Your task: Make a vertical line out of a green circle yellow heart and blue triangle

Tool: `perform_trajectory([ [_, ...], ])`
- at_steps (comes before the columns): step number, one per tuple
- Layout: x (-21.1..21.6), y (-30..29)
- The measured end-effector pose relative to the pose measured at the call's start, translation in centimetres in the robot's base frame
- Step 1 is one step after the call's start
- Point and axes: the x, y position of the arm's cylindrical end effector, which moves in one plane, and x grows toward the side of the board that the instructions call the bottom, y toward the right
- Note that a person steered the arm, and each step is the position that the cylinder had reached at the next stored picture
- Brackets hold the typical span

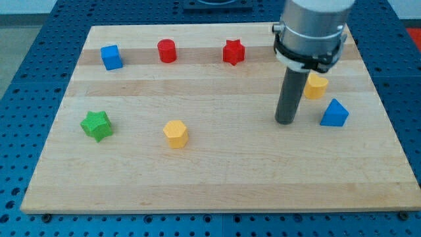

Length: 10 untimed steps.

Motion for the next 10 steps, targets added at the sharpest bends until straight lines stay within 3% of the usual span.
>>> perform_trajectory([
  [3,0.0,6.5],
  [5,0.0,3.7],
  [7,-4.7,1.1],
  [8,-9.0,1.1],
  [10,-9.0,6.1],
])
